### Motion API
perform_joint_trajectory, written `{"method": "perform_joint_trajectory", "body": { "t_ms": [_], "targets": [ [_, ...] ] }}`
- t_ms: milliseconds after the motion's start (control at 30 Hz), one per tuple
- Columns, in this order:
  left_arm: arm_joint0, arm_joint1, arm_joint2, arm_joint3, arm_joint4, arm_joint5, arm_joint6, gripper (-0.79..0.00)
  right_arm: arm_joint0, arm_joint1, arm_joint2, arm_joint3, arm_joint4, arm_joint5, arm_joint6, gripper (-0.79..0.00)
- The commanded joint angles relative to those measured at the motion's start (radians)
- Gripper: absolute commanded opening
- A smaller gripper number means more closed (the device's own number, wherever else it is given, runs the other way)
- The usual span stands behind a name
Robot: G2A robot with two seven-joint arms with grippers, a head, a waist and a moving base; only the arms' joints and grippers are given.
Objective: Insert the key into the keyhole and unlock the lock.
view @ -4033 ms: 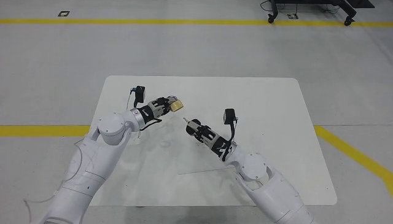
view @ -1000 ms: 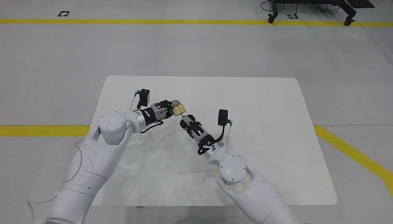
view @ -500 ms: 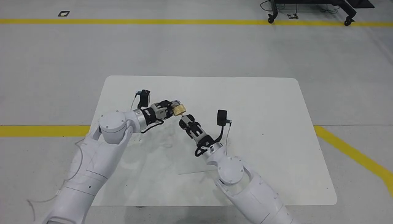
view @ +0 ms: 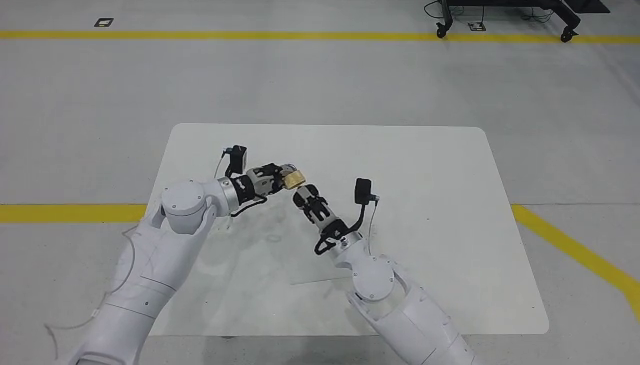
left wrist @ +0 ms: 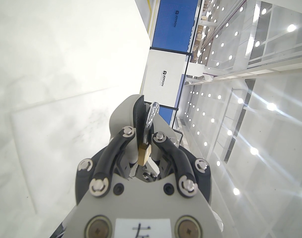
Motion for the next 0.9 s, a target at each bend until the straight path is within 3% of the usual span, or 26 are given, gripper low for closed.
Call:
{"method": "perform_joint_trajectory", "body": {
  "t_ms": [0, 200, 233, 267, 667, 867],
  "targets": [
    [0.002, 0.000, 0.000, -0.002, 0.003, -0.010, -0.006, -0.785, -0.002, -0.001, 0.004, -0.002, -0.003, 0.006, 0.002, -0.785],
    [0.005, 0.001, -0.001, -0.002, 0.012, -0.018, -0.014, -0.785, 0.001, -0.005, 0.010, -0.001, 0.000, 0.019, 0.007, -0.773],
    [0.005, 0.001, -0.002, -0.001, 0.013, -0.014, -0.010, -0.785, 0.002, -0.006, 0.011, 0.000, 0.000, 0.019, 0.008, -0.465],
    [0.005, 0.000, -0.002, 0.000, 0.011, -0.011, -0.007, -0.785, 0.003, -0.007, 0.011, 0.002, -0.001, 0.017, 0.008, 0.000],
    [0.001, -0.002, -0.007, 0.007, 0.004, 0.018, 0.015, -0.785, -0.007, -0.015, 0.030, 0.013, 0.014, -0.011, 0.014, 0.000],
    [-0.011, -0.006, -0.006, 0.031, -0.015, 0.096, 0.041, -0.785, -0.050, -0.003, 0.093, -0.040, 0.073, -0.062, 0.081, 0.000]
  ]
}}
